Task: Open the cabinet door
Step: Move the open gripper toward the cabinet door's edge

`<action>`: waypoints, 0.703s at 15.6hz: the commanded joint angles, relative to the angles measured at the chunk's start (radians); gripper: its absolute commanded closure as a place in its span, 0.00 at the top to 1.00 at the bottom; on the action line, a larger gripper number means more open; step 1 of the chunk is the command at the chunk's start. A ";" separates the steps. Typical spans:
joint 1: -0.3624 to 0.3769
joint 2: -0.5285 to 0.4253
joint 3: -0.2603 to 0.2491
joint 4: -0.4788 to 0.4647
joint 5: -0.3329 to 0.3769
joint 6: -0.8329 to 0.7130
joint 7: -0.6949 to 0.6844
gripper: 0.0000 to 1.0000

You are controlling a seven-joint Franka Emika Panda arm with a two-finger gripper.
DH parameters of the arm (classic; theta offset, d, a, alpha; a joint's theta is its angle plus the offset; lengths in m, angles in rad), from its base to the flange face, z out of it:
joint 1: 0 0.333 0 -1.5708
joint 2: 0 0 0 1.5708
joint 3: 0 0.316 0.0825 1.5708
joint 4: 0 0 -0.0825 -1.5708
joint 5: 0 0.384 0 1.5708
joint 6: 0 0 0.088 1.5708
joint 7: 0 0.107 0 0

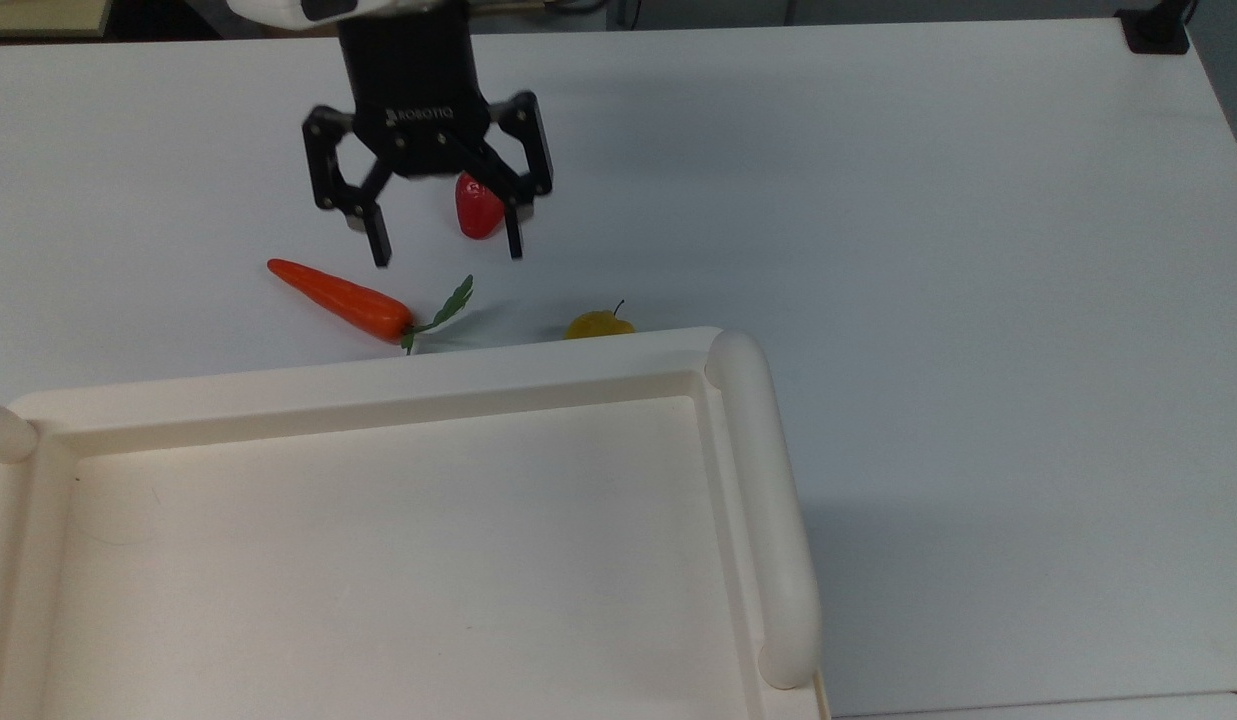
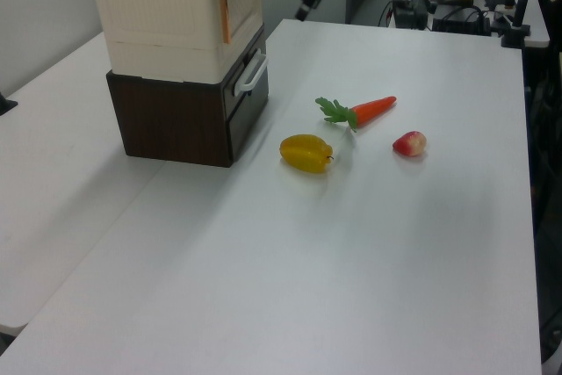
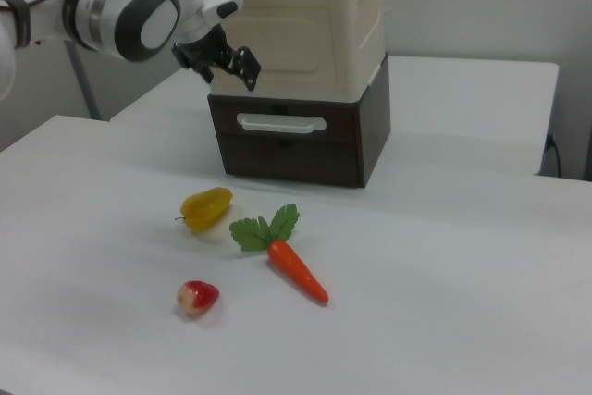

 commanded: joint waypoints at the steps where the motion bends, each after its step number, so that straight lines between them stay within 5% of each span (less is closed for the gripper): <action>1: 0.041 0.076 -0.005 0.069 0.004 0.164 0.091 0.88; 11: 0.107 0.183 0.030 0.122 -0.062 0.435 0.183 0.73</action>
